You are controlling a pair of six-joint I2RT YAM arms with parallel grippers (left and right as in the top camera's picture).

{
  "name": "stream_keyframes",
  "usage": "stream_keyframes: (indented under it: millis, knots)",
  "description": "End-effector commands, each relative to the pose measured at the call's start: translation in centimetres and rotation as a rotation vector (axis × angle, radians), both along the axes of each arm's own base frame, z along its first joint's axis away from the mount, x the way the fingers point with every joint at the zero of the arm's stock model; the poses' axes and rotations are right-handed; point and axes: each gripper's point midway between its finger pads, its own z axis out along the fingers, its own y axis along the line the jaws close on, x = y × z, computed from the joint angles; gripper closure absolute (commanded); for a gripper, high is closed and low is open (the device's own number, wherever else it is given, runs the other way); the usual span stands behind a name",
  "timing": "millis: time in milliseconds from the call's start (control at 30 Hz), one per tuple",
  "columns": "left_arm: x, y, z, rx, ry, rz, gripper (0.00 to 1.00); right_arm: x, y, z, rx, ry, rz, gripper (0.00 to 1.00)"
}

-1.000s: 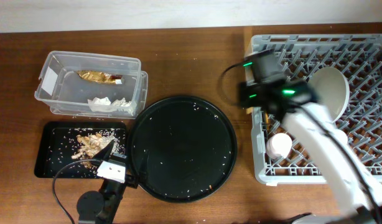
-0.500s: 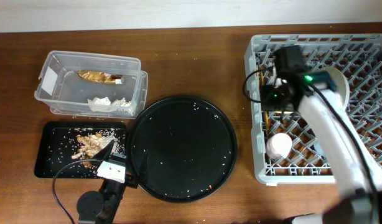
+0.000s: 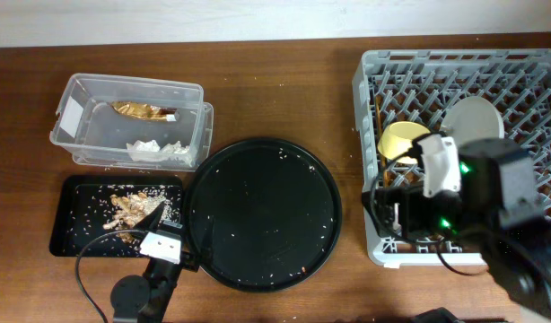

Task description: Sort waste into correct bins and load items into the dishwasher rack

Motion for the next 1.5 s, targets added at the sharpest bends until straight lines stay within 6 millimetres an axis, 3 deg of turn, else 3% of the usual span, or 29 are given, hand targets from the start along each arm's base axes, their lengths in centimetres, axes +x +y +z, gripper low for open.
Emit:
stream_keyframes:
  millis: [0, 67, 133, 200, 233, 267, 333, 433, 567, 633, 1467]
  knots:
    - [0.0, 0.0, -0.2, 0.015, -0.008, -0.002, 0.00, 0.1, -3.8, 3.8, -0.100, -0.274, -0.122, 0.02]
    - [0.0, 0.0, -0.1, 0.015, -0.008, -0.002, 0.00, 0.1, -5.8, 5.1, -0.102, -0.426, -0.207, 0.02]
    - [0.0, 0.0, -0.1, 0.015, -0.008, -0.002, 0.00, 0.0, -7.3, 4.0, -0.096, -0.500, -0.283, 0.02]
    - [0.0, 0.0, -0.1, 0.015, -0.008, -0.002, 0.00, -0.1, -8.5, 0.1, -0.094, -0.548, -0.343, 0.02]
    - [0.0, 0.0, -0.1, 0.015, -0.008, -0.001, 0.00, -0.4, -8.7, -3.7, -0.093, -0.524, -0.352, 0.01]
    - [0.0, 0.0, -0.2, 0.015, -0.008, -0.002, 0.00, -0.6, -8.9, -6.0, -0.100, -0.505, -0.357, 0.02]
    - [0.0, 0.0, -0.2, 0.015, -0.008, -0.002, 0.00, -0.4, -9.0, -9.5, -0.101, -0.503, -0.366, 0.02]
    - [0.0, 0.0, -0.1, 0.015, -0.008, -0.001, 0.00, 1.1, -8.6, -12.9, -0.060, -0.615, -0.356, 0.02]
    - [0.0, 0.0, -0.1, 0.015, -0.008, -0.002, 0.00, 2.9, -8.1, -15.9, -0.025, -0.728, -0.342, 0.02]
    - [0.0, 0.0, -0.1, 0.015, -0.008, -0.002, 0.00, 3.7, -8.1, -15.7, -0.008, -0.815, -0.347, 0.02]
    - [0.0, 0.0, -0.2, 0.015, -0.008, -0.002, 0.00, 3.7, -8.2, -15.9, -0.011, -0.809, -0.349, 0.02]
